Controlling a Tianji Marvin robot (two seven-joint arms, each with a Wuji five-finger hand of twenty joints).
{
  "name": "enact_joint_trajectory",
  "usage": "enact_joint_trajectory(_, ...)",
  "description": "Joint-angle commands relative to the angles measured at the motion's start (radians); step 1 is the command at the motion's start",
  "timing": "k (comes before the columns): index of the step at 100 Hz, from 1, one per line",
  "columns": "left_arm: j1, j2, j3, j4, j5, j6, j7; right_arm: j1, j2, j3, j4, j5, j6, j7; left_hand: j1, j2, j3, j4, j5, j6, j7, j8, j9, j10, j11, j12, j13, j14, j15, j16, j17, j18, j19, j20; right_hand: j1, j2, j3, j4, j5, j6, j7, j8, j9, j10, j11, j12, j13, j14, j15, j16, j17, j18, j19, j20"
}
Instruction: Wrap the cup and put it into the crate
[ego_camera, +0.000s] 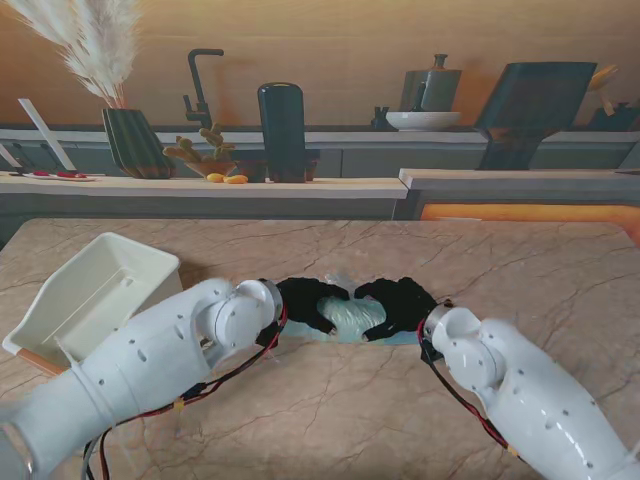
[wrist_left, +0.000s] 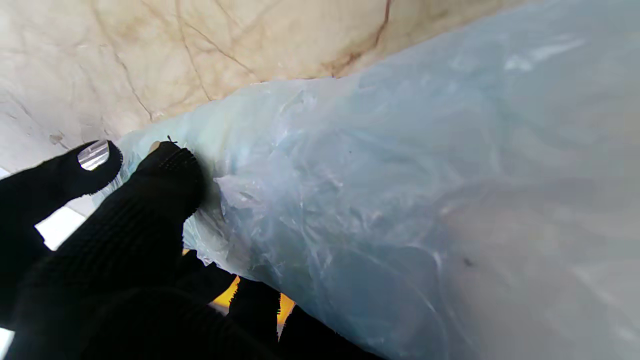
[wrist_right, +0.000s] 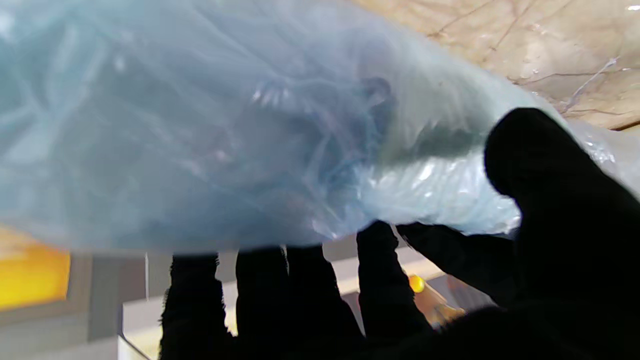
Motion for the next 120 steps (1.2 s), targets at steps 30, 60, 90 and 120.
enact_joint_trajectory(30, -0.05, -0.01, 0.11, 0.146, -0.146, 0.075, -0.185, -0.124, 0.003, 0.031, -0.055, -0.251, -0.066, -0.268, 0.26, 0.065, -0.047, 0.037, 0.273, -0.085, 0.413, 0.069, 0.162, -0.022, 0.103, -0.015, -0.058, 0.025, -0.058, -0.012, -0.053, -0.041, -0.082, -0.037, -0.133, 0.043, 0.036, -0.033, -0.056, 0.003, 0.028, 0.007, -0.044, 0.002, 0.085, 0.001, 0.016, -0.012, 0.081, 0.026, 0.035, 0.023, -0.02, 0.023)
enact_joint_trajectory(60, -0.023, -0.033, 0.059, 0.18, -0.177, 0.078, -0.14, -0.053, 0.035, -0.094, 0.0, -0.362, 0.01, -0.195, 0.102, 0.132, -0.114, 0.082, 0.225, -0.025, 0.282, 0.022, 0.117, -0.01, 0.091, -0.013, -0.083, 0.034, -0.062, -0.001, -0.065, -0.013, -0.101, -0.006, 0.09, 0.092, -0.014, 0.026, -0.023, 0.022, 0.012, -0.006, -0.066, 0.015, 0.106, -0.01, -0.005, -0.01, 0.121, 0.027, 0.043, 0.013, 0.011, 0.02)
enact_joint_trajectory(90, 0.177, -0.039, -0.203, 0.073, -0.09, -0.08, 0.159, 0.144, 0.013, -0.308, 0.188, -0.223, 0.067, -0.215, -0.046, 0.111, -0.148, 0.071, 0.081, 0.038, 0.119, -0.072, 0.029, -0.007, 0.077, -0.018, -0.119, 0.034, -0.073, 0.005, -0.071, 0.033, -0.12, 0.017, 0.311, 0.173, 0.3, 0.002, 0.25, -0.11, 0.378, -0.135, 0.177, -0.047, 0.259, 0.036, 0.09, -0.044, 0.373, 0.103, 0.112, -0.034, 0.255, -0.032)
enact_joint_trajectory(120, 0.345, -0.017, -0.335, -0.09, 0.228, -0.194, 0.429, 0.197, -0.003, -0.312, 0.17, 0.018, 0.154, 0.069, -0.044, 0.109, -0.076, 0.072, 0.035, 0.045, 0.122, -0.095, -0.065, 0.002, 0.076, -0.029, -0.193, 0.024, -0.097, -0.01, -0.089, 0.033, -0.137, 0.024, 0.39, 0.15, 0.403, -0.035, 0.454, -0.152, 0.448, -0.09, 0.347, -0.039, 0.251, 0.109, 0.126, -0.014, 0.493, 0.195, 0.084, -0.056, 0.408, -0.038)
